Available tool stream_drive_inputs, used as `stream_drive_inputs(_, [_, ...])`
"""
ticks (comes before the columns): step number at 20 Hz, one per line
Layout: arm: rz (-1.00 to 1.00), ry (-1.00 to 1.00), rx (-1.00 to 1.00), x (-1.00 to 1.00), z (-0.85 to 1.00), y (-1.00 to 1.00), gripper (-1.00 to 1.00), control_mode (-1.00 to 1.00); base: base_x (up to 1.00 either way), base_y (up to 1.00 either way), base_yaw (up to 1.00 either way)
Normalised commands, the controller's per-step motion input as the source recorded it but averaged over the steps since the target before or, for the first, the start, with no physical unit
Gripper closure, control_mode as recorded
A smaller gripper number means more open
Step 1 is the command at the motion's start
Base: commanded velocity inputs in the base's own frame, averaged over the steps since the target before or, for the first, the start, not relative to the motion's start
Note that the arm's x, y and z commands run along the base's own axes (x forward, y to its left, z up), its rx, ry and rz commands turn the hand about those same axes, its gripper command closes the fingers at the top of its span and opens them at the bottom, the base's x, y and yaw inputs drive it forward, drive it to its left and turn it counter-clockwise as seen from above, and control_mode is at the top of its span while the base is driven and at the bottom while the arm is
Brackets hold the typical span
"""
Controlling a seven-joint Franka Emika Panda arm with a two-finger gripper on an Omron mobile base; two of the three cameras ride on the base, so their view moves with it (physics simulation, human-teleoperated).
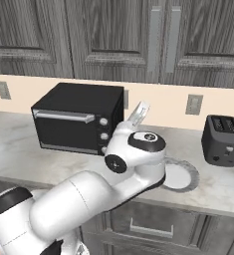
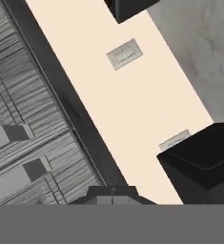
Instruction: Pull the toaster oven rack outwards. Pick up the baguette from the plate and place it on the toaster oven rack. Close the toaster oven door fully and set the temperature to the lowest setting.
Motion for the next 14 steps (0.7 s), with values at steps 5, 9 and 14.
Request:
stream_drive_inputs(5, [0.15,-0.62,0.33,-0.62,0.36,0.01,1.0,-1.0,0.0,0.0,0.0])
stream_drive_inputs(9, [0.26,-0.73,0.52,-0.75,0.26,0.0,1.0,-1.0,0.0,0.0,0.0])
stream_drive_inputs(14, [0.33,-0.46,0.7,-0.55,0.34,-0.04,1.0,-1.0,0.0,0.0,0.0])
